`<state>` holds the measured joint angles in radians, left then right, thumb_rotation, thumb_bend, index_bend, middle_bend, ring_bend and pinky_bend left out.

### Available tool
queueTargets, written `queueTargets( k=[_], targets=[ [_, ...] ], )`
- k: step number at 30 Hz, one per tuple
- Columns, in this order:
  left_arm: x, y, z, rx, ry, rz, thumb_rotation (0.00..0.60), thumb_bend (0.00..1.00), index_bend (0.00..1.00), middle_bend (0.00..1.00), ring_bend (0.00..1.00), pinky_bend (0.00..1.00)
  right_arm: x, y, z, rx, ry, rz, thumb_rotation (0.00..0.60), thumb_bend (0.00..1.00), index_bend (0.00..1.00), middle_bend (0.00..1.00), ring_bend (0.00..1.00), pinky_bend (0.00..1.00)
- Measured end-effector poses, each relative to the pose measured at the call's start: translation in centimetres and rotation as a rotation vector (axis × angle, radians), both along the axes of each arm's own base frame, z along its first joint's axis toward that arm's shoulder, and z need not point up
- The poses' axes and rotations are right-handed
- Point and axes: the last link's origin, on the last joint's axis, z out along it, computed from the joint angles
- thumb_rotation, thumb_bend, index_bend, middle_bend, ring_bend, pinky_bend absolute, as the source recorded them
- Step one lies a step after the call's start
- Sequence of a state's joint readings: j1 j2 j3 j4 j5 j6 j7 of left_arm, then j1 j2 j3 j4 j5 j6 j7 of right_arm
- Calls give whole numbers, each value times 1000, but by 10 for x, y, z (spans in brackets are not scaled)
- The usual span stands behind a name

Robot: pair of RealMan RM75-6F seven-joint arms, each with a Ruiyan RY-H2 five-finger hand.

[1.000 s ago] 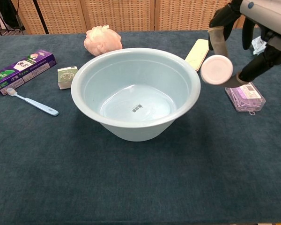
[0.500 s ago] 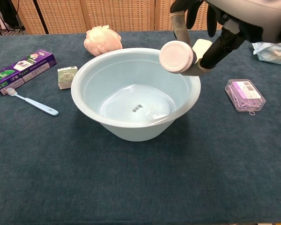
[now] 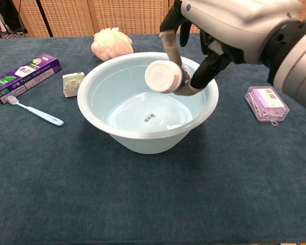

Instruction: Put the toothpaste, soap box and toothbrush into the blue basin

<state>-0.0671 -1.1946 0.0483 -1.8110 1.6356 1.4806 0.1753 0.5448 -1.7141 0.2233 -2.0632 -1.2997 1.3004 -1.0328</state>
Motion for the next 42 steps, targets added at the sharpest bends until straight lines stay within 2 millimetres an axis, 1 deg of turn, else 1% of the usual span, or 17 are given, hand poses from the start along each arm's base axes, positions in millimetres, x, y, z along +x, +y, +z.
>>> queueTargets(
  k=[4,6,7,10,12,14,16,17,20,25,31,37,40,42],
  targets=[
    [0,0,1,2,-4,1,600,236,0,0,0,77,3,2,-6,11,2,1,600,258,686,420,392,497],
    [0,0,2,4,-7,2,600,236,0,0,0,77,3,3,-8,16,7,-2,600,245,678,373,376,497],
    [0,0,2,4,-7,1,600,236,0,0,0,77,3,3,-9,20,8,-4,600,232,656,329,345,497],
    [0,0,2,4,-8,0,600,236,0,0,0,77,1,4,-10,40,14,-15,600,208,549,207,217,493],
    [0,0,2,3,-7,-2,600,236,0,0,0,77,0,4,-9,53,22,-21,600,203,487,135,134,457],
    [0,0,1,2,-6,-2,600,236,0,0,0,77,-1,4,-8,56,31,-20,600,194,399,53,40,394],
    [0,0,1,1,-5,-2,600,236,0,0,0,77,-1,4,-7,54,30,-20,600,187,337,15,6,374],
    [0,0,1,1,-5,-2,600,236,0,0,0,77,-2,3,-6,53,27,-19,600,184,309,6,1,369],
    [1,-1,1,0,-4,-3,600,236,0,0,0,77,-4,1,-3,40,23,-22,600,183,280,0,0,361],
    [1,-1,0,-1,-3,-5,600,236,0,0,0,77,-8,-2,1,20,25,-34,600,183,279,0,0,360],
    [1,-1,-1,-3,0,-4,600,236,0,0,0,77,-17,-11,13,-27,38,-52,600,183,280,0,0,341],
    [1,-2,-2,-4,5,-5,600,236,0,0,0,77,-34,-19,30,-69,56,-90,600,185,280,0,0,330],
    [1,-2,-2,-2,9,-5,600,236,0,0,0,77,-47,-20,39,-84,61,-115,600,186,280,0,0,318],
    [1,-2,-3,0,12,-4,600,236,0,0,0,77,-60,-18,45,-91,64,-137,600,187,279,0,0,309]
  ],
)
